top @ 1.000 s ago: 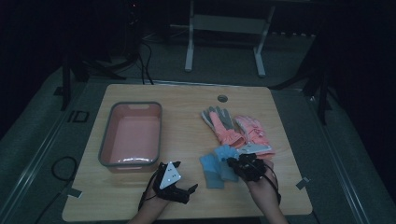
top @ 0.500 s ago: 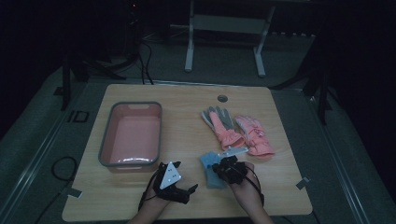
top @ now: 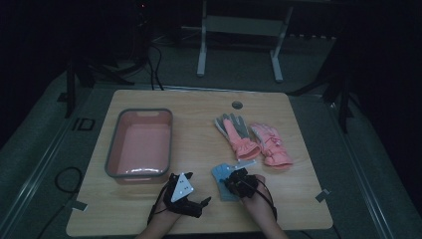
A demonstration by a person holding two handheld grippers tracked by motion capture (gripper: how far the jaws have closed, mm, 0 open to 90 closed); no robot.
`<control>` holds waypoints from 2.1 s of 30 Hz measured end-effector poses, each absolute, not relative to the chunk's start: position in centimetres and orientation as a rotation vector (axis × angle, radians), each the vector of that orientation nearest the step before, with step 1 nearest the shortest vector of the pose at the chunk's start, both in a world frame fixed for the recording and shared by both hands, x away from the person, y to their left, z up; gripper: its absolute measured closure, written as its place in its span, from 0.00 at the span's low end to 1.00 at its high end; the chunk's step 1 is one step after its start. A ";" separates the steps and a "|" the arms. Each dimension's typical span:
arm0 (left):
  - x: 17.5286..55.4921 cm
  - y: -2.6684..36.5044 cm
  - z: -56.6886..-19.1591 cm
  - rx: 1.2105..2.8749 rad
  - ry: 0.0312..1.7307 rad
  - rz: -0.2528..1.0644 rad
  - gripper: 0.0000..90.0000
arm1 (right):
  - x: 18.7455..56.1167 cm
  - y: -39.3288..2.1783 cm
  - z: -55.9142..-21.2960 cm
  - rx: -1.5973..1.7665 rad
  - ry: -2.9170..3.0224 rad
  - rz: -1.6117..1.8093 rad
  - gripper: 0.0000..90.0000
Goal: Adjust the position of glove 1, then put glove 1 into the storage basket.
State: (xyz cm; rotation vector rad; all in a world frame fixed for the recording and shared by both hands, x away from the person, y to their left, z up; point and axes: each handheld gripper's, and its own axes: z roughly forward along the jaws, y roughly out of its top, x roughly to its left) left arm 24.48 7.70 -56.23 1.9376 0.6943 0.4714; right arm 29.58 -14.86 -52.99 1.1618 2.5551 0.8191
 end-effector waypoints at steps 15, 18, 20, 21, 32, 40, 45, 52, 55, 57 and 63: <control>24.2 7.0 -56.3 2.016 0.619 0.483 0.01 | 30.5 -18.1 -51.1 1.073 2.583 1.158 0.21; 24.0 6.8 -56.3 2.038 0.561 0.448 0.04 | 31.1 -18.9 -51.4 1.071 2.619 1.224 0.16; 23.9 6.7 -56.3 2.021 0.549 0.422 0.04 | 31.4 -19.4 -51.5 1.041 2.598 1.263 0.17; 23.8 6.7 -56.2 2.017 0.545 0.407 0.04 | 31.5 -19.7 -51.4 1.024 2.598 1.295 0.17; 24.1 5.8 -55.4 2.136 0.527 0.189 0.04 | 32.4 -21.2 -50.9 0.970 2.675 1.271 0.15; 24.4 5.4 -54.1 2.143 0.492 0.232 0.05 | 32.9 -21.3 -50.9 0.932 2.672 1.232 0.28; 24.2 4.6 -54.0 2.156 0.393 0.283 0.12 | 33.7 -21.2 -51.6 0.966 2.660 1.214 0.41; 24.5 3.5 -53.7 2.158 0.290 0.289 0.21 | 34.3 -20.9 -51.6 0.976 2.646 1.234 0.47; 24.9 3.1 -53.6 2.173 0.239 0.285 0.28 | 34.6 -20.7 -51.6 0.992 2.633 1.249 0.47; 25.1 2.8 -53.8 2.185 0.209 0.301 0.35 | 34.6 -20.5 -51.7 1.007 2.620 1.259 0.47; 25.1 2.0 -54.2 2.231 0.127 0.374 0.38 | 34.7 -19.7 -52.6 1.035 2.610 1.265 0.44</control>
